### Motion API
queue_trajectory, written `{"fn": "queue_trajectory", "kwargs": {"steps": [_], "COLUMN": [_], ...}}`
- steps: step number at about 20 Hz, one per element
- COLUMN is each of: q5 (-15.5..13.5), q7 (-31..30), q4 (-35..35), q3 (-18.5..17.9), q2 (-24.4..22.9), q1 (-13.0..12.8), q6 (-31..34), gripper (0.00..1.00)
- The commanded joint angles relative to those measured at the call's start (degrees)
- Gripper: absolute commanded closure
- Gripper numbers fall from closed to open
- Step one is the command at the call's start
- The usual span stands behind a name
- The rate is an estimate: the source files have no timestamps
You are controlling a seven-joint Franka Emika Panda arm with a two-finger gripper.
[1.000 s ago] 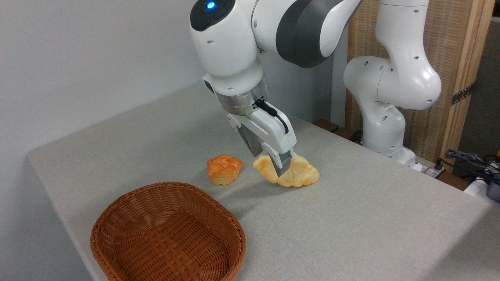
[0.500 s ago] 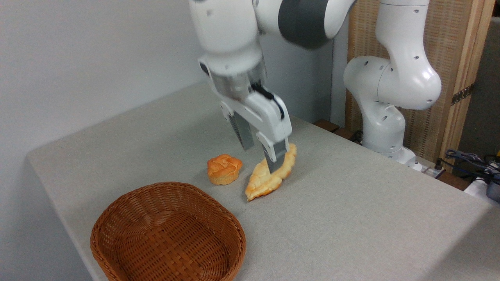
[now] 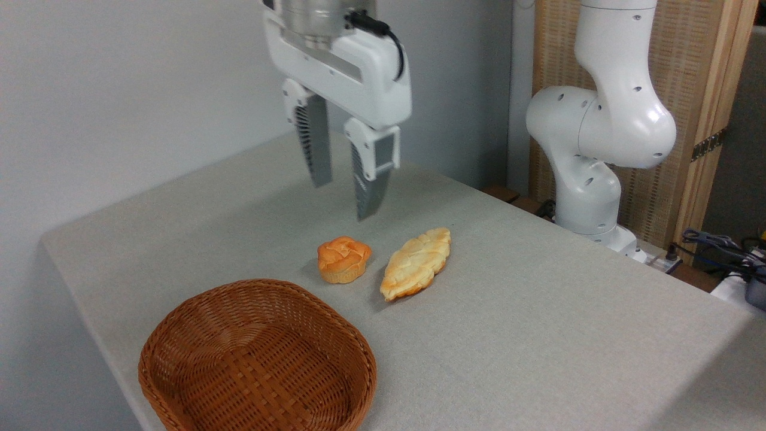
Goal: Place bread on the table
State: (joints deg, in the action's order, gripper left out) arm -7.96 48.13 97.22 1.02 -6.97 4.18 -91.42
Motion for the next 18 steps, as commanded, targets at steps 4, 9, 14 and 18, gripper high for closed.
{"fn": "queue_trajectory", "kwargs": {"steps": [4, 9, 14, 18], "q5": [6.55, 6.21, 5.85, 5.85], "q7": [-8.48, -7.79, -5.59, -5.59], "q4": [-4.94, -6.26, -9.07, -9.07], "q3": [7.86, 6.11, 3.64, 2.33], "q2": [6.52, 6.79, 8.29, 8.29], "q1": [-0.05, 0.04, 0.13, -0.75], "q6": [-0.16, -0.16, 0.01, 0.01], "gripper": [0.00, 0.00, 0.00, 0.00]}}
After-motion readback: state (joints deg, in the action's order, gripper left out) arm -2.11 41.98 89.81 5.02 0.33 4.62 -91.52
